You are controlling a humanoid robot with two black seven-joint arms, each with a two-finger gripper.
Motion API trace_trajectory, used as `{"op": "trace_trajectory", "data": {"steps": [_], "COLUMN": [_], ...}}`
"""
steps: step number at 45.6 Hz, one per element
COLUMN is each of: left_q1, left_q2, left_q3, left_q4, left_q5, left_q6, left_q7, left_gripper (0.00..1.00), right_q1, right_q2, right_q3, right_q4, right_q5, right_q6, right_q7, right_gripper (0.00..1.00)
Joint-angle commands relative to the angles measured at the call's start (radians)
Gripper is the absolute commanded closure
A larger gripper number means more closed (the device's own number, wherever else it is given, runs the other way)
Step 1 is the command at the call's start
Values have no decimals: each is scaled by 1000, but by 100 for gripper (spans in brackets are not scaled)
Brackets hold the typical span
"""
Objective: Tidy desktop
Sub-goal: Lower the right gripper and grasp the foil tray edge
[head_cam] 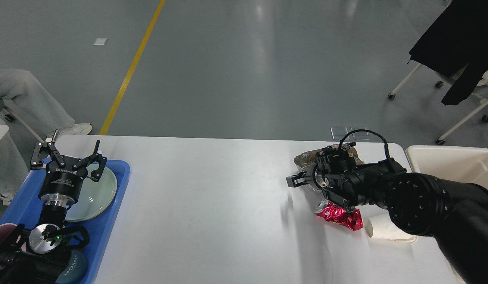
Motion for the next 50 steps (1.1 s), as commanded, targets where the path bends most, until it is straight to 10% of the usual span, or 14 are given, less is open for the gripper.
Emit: {"op": "trace_trajectory", "data": {"steps": [1,28,35,42,50], "left_q1": [0,0,0,0,0], "left_q2": [0,0,0,0,0], "left_q3": [0,0,0,0,0], "left_q4": [-1,1,-1,-1,-1], "left_q5": [-1,-1,1,-1,-1], "left_q6": [0,0,0,0,0], "left_q7": [0,0,0,0,0], "left_gripper": [4,4,4,4,4], "right_q1": [-57,-78,-81,-74,-67], "right_q2": [-15,20,20,16,12], "right_q3": [-4,12,12,12,18], "right_q4": [-53,-34,-33,-5,15], "right_q5": [-17,-15,-15,-14,0], "right_q6": [0,-12,-10,-9,-9], "right_q7": [0,1,0,0,-44], "right_gripper": [9,31,55,100,100]}}
